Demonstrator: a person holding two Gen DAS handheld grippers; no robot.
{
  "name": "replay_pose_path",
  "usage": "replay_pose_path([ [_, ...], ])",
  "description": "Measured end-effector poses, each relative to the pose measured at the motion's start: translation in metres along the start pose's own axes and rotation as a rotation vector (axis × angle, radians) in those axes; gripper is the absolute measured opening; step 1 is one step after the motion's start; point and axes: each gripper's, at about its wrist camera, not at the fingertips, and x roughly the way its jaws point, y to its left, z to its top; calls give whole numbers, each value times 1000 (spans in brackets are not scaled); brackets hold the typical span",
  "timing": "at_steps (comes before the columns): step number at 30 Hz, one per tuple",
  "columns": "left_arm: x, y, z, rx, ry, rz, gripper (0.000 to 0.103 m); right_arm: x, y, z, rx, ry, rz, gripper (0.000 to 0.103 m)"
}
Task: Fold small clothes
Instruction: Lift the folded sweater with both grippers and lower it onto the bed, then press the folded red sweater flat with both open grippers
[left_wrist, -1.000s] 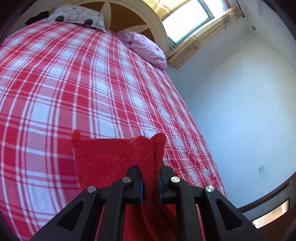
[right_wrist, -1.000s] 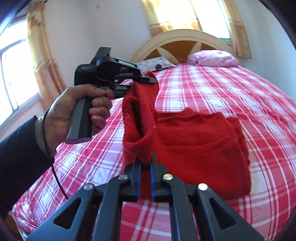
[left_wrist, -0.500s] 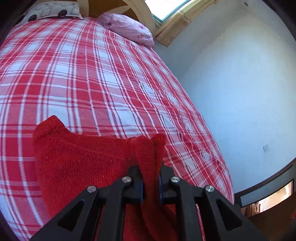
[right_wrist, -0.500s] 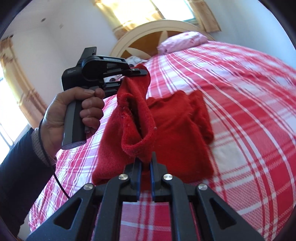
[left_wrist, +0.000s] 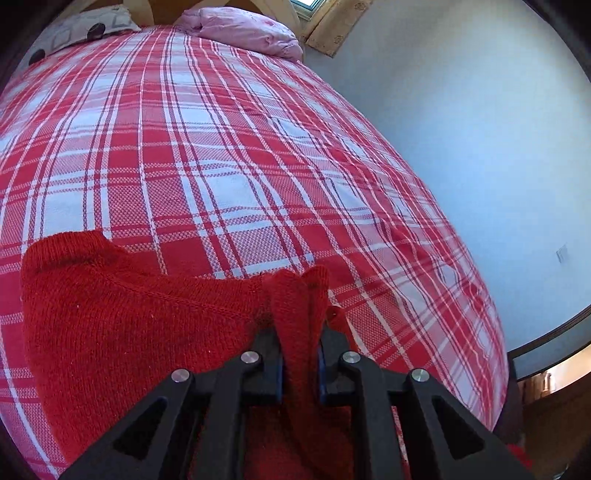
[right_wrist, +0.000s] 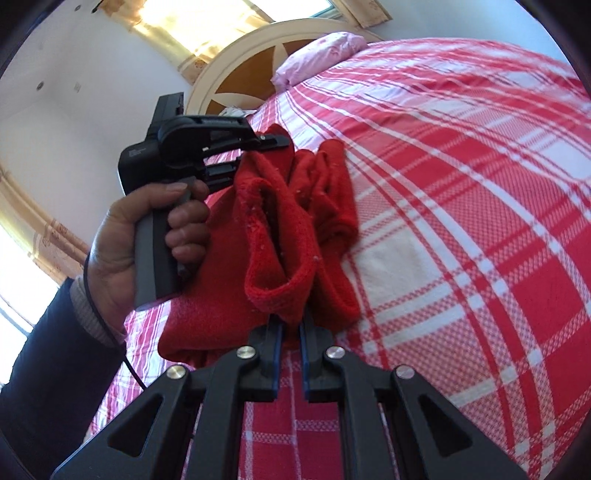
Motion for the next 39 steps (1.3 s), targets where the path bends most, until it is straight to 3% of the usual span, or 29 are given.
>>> replay_pose_path([
  [8, -49, -27, -2, 91, -116, 41, 26, -10, -6, -4, 44, -14, -4, 11],
  [10, -67, -29, -5, 106, -157, 70, 48, -13, -6, -4, 40, -25, -13, 12],
  [13, -94, -28, -17, 126, -244, 96, 66, -20, -10, -3, 56, -33, -15, 15],
  [15, -107, -24, -37, 151, -272, 110, 67, -36, -8, -1, 48, -77, -63, 23],
  [17, -106, -20, -61, 179, -259, 154, 68, -57, -4, 5, 33, -157, -141, 42],
  [21, -104, -14, -103, 238, -245, 264, 68, -75, 17, 27, -43, -224, -159, 45],
  [25, -107, -10, -130, 266, -251, 286, 68, -55, 62, 51, -217, -190, -79, 44],
  [28, -100, 0, -146, 245, -227, 281, 68, -19, 85, 66, -293, -91, -10, 42],
  [31, -96, 10, -156, 217, -230, 269, 72, 23, 77, 74, -267, 35, -40, 40],
  [34, -91, 21, -160, 166, -192, 200, 76, 59, 46, 78, -206, 111, -190, 29],
  [36, -88, 27, -160, 133, -175, 172, 80, 59, 29, 80, -147, 101, -129, 28],
  [37, -87, 29, -160, 126, -168, 178, 86, 57, 26, 80, -141, 102, -122, 28],
  [39, -84, 31, -161, 112, -159, 168, 87, 53, 31, 77, -170, 102, -147, 28],
])
